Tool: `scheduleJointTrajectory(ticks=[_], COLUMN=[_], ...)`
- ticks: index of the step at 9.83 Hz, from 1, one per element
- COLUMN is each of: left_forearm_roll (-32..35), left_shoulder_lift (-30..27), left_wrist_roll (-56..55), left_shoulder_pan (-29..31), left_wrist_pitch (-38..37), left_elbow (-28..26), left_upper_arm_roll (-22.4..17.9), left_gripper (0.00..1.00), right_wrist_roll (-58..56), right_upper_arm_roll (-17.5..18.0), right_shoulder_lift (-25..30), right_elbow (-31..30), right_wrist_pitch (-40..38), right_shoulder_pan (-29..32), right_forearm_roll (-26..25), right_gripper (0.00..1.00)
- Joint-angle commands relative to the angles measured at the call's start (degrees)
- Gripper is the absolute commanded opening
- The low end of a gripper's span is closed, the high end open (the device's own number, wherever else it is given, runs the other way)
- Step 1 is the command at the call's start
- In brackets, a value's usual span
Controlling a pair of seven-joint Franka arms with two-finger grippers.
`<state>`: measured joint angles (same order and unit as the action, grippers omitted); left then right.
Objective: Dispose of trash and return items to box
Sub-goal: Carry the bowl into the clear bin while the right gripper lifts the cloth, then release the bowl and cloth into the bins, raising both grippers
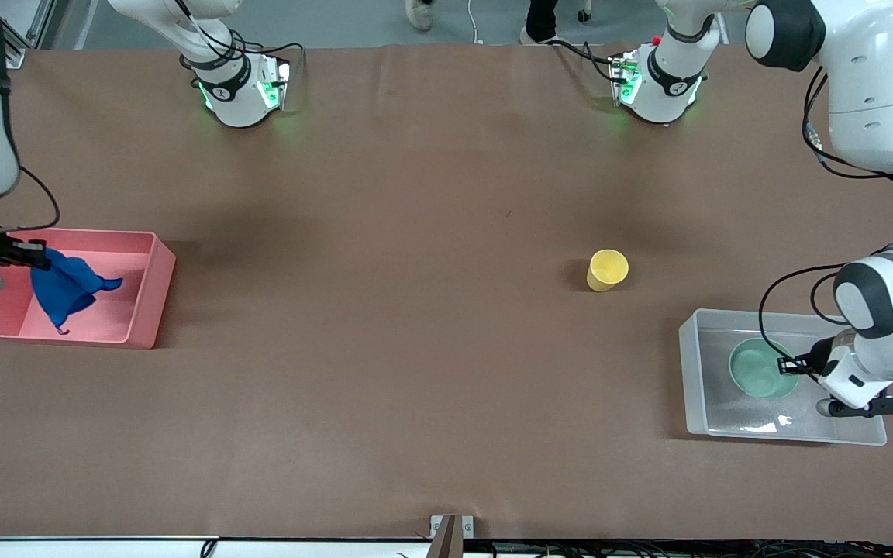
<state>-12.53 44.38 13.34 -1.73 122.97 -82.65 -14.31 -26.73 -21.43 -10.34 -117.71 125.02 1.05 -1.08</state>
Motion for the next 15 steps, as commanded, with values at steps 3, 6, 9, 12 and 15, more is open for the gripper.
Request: scheduleJointTrajectory(ticks=[3, 6, 9, 12, 15], left_forearm_roll=[-2.4, -2.1, -1.4, 4.1, 9.4], left_shoulder_lift=[4.1, 2.6, -8.1, -28.1, -43.2], left_wrist_roll=[0.8, 1.0, 0.8, -1.6, -13.0], left_shoulder_pan=[-0.4, -0.8, -1.3, -1.1, -0.8], left_wrist_pitch=[3.1, 3.1, 1.3, 1.0, 1.1], left_elbow=[1.4, 1.5, -2.4, -19.5, -37.1], left_upper_arm_roll=[-0.1, 0.0, 0.8, 6.3, 16.1], left_gripper=[0.06, 0.82, 0.94, 0.94, 0.95], right_wrist_roll=[-2.7, -2.0, 0.5, 14.6, 20.8], right_upper_arm_roll=[0.2, 0.2, 2.0, 6.0, 6.5], right_shoulder_lift=[-4.3, -4.3, -1.4, 0.3, 4.1], right_elbow=[-5.2, -4.9, 5.2, 19.2, 26.2], right_wrist_pitch=[9.5, 8.8, -7.2, -24.2, -28.0], right_shoulder_pan=[1.9, 1.4, 1.2, 1.0, -2.2], right_forearm_roll=[1.4, 1.9, 1.9, 1.9, 1.9], right_gripper=[0.02, 1.0, 1.0, 1.0, 1.0])
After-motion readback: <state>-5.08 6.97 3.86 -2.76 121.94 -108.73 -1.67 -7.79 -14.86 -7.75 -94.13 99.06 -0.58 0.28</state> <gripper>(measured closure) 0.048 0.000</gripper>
